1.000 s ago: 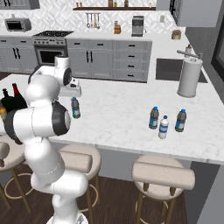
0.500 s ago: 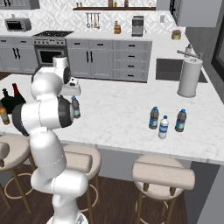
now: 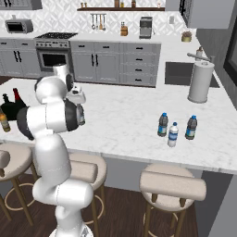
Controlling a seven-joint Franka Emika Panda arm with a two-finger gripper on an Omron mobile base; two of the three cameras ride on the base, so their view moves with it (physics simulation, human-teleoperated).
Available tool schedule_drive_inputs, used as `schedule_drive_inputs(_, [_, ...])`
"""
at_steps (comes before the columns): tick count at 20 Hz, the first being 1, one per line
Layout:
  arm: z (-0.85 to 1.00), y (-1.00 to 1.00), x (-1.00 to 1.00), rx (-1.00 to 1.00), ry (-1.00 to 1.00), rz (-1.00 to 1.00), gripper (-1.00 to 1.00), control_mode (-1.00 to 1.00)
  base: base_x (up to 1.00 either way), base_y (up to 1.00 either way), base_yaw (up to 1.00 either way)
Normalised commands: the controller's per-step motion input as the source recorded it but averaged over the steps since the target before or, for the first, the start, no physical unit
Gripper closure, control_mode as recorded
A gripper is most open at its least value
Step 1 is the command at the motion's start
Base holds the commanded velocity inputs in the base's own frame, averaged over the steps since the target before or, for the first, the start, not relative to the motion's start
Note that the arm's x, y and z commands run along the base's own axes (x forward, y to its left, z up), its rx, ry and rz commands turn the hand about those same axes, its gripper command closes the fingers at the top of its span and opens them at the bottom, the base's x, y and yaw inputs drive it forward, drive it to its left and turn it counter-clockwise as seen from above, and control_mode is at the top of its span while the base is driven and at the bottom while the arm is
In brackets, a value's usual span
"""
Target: Move the plastic bottles in the middle to the plastics group, and the glass bottles in the middle to the glass group.
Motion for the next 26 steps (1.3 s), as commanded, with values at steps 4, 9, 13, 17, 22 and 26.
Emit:
schedule_drive_inputs(4, [-0.16, 0.0, 0.27, 0.0, 0.0, 0.0, -1.0, -1.0, 0.0, 0.0, 0.0])
schedule_drive_inputs(9, [-0.16, 0.0, 0.36, 0.0, 0.0, 0.0, -1.0, -1.0, 0.0, 0.0, 0.0])
schedule_drive_inputs(13, [-0.17, 0.0, 0.38, 0.0, 0.0, 0.0, -1.0, -1.0, 0.0, 0.0, 0.0])
schedule_drive_inputs(17, [-0.16, 0.0, 0.41, 0.0, 0.0, 0.0, -1.0, -1.0, 0.0, 0.0, 0.0])
schedule_drive_inputs(22, [-0.2, 0.0, 0.27, 0.0, 0.0, 0.0, -1.0, -1.0, 0.0, 0.0, 0.0])
schedule_drive_inputs(26, [-0.17, 0.04, 0.25, 0.0, 0.0, 0.0, -1.0, -1.0, 0.0, 0.0, 0.0])
